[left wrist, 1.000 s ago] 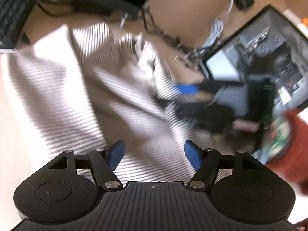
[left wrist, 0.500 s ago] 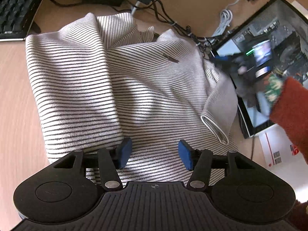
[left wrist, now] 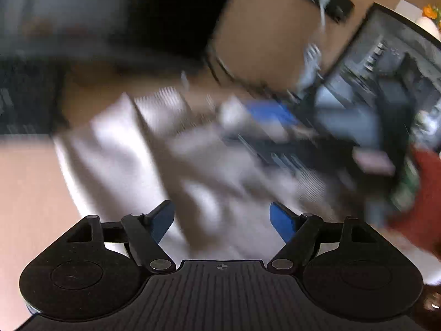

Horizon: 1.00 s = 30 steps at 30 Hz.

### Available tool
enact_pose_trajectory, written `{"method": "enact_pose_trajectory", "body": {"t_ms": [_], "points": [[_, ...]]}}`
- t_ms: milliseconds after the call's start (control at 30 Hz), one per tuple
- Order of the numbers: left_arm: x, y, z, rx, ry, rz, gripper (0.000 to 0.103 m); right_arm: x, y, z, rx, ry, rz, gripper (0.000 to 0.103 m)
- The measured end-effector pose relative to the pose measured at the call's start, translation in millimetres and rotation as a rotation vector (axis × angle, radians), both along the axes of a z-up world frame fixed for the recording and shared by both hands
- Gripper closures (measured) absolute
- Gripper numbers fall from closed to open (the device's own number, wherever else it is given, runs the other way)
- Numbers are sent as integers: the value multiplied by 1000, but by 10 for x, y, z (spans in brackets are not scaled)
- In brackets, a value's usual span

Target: Fold clothes

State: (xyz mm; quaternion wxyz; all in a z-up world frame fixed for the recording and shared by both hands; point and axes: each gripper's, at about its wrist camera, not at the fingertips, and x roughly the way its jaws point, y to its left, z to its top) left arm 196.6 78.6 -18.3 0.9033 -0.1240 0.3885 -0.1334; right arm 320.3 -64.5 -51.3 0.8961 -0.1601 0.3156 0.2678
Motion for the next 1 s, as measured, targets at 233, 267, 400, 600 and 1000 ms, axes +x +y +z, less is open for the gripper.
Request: {"method": "enact_pose_trajectory", "body": {"t_ms": [233, 267, 400, 600, 1000], "points": [[793, -180, 52, 396, -154, -114, 24, -453, -664, -454, 134, 183, -205, 16], [888, -213, 3, 417, -144, -132, 24, -525, -699, -519, 146, 192, -209, 13], [1120, -297, -127, 434, -101, -185, 24, -945, -640, -621, 53, 106, -139, 11], [1255, -387, -228, 422, -73, -256, 22, -1315, -827, -575, 92, 136, -143, 10], [1374, -878, -470, 613, -107, -398, 75, -1380, -874, -552, 166, 146, -147, 0]]}}
